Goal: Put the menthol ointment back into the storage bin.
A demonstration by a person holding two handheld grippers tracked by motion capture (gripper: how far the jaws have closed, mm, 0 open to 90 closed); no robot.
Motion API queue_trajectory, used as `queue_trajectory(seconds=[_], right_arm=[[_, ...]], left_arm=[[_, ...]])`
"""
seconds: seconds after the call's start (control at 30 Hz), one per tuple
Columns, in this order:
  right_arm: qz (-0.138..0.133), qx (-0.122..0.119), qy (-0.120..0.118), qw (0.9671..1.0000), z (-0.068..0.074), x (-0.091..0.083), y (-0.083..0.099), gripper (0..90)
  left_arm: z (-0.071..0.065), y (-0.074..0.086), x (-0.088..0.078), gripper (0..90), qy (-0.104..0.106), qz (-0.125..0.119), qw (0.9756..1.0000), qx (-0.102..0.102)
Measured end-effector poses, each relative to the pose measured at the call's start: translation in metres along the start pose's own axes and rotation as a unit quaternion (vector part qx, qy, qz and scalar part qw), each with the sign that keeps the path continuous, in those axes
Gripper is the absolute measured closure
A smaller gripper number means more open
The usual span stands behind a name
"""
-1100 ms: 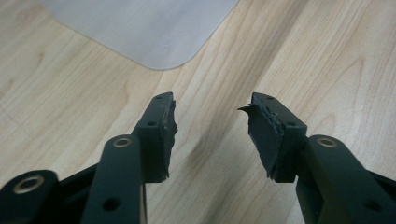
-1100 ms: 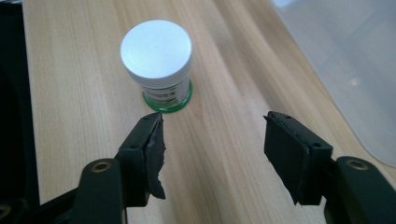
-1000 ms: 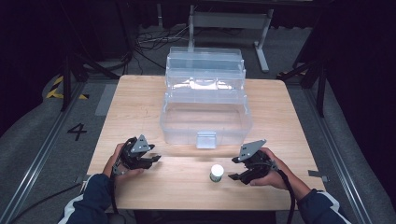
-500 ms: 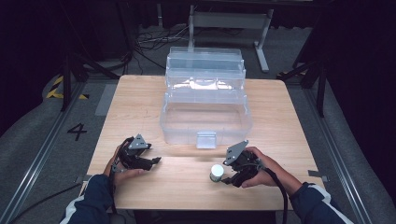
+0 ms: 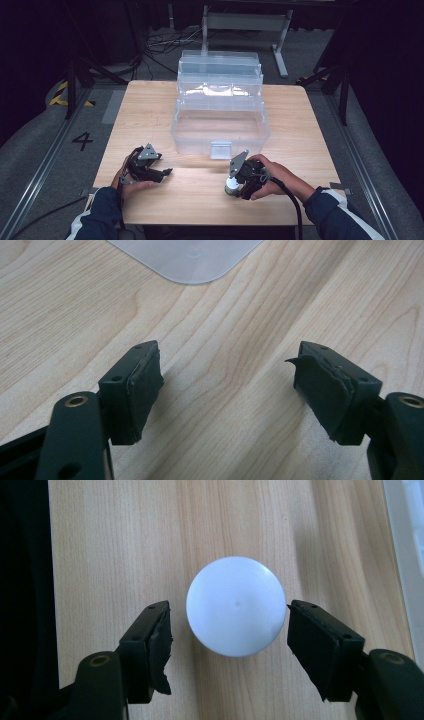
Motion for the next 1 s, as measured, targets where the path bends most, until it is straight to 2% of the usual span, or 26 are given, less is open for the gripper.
queue_trajectory(seconds=[0.07, 0.13, 0.3, 0.47, 0.77, 1.0], right_arm=[[0.010, -0.007, -0.003, 0.9999, -0.001, 0.001, -0.002, 35.0], [0.008, -0.003, -0.001, 1.0000, -0.001, 0.002, -0.003, 35.2], [0.022, -0.003, -0.002, 0.9998, -0.004, 0.005, -0.008, 36.3], [0.036, -0.013, -0.002, 0.9993, -0.006, 0.010, -0.012, 38.5], [0.037, -0.017, -0.009, 0.9991, -0.007, 0.014, -0.013, 41.1], [0.037, -0.024, -0.018, 0.9989, -0.004, 0.015, -0.014, 50.3]], left_arm=[[0.000, 0.000, 0.000, 27.4, 0.000, 0.000, 1.0000, 0.000], [0.000, 0.000, 0.000, 27.3, 0.000, 0.000, 1.0000, 0.000], [0.000, 0.000, 0.000, 27.3, 0.000, 0.000, 1.0000, 0.000], [0.000, 0.000, 0.000, 27.4, 0.000, 0.000, 1.0000, 0.001], [0.000, 0.000, 0.000, 27.3, 0.001, 0.000, 1.0000, 0.001], [0.000, 0.000, 0.000, 27.3, 0.001, 0.000, 1.0000, 0.001]])
Point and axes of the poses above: each handheld gripper's, and its own axes: x roughly forward along the jaws, y roughly out of its underside, z roughly to its left, the point moved 3 cm from there along x, roughly forward along the jaws, and after that the axes turned 6 degrees about -z, right-handed, at the moved point
